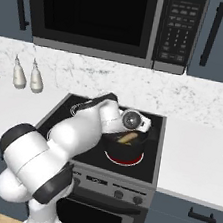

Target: Put the sweet potato and lemon in the pot. Retrieve the spatula and lightly stir the vegetables in the pot.

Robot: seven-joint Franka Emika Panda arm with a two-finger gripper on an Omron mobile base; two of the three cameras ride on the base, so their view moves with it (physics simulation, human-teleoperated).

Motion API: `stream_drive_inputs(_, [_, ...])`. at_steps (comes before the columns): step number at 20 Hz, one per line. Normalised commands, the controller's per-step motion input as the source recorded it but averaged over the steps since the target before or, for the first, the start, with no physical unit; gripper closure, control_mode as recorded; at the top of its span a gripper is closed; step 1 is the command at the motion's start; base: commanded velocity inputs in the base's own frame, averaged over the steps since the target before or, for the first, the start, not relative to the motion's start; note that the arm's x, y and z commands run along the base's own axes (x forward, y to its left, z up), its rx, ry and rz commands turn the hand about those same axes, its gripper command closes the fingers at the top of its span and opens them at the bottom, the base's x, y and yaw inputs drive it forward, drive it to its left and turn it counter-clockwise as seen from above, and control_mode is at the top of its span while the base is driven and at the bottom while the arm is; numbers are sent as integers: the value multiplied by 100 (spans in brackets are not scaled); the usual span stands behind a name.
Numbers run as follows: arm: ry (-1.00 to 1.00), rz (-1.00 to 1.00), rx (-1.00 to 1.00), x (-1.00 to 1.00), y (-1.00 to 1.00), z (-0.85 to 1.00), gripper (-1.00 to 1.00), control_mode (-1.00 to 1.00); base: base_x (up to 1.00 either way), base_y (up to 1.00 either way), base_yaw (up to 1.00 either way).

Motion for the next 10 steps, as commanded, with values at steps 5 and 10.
stream_drive_inputs(5, [1,0,-8,-12,-5,2,100,-100,0,0,0])
stream_drive_inputs(10, [18,-1,-6,-36,-24,48,100,-100,0,0,0])
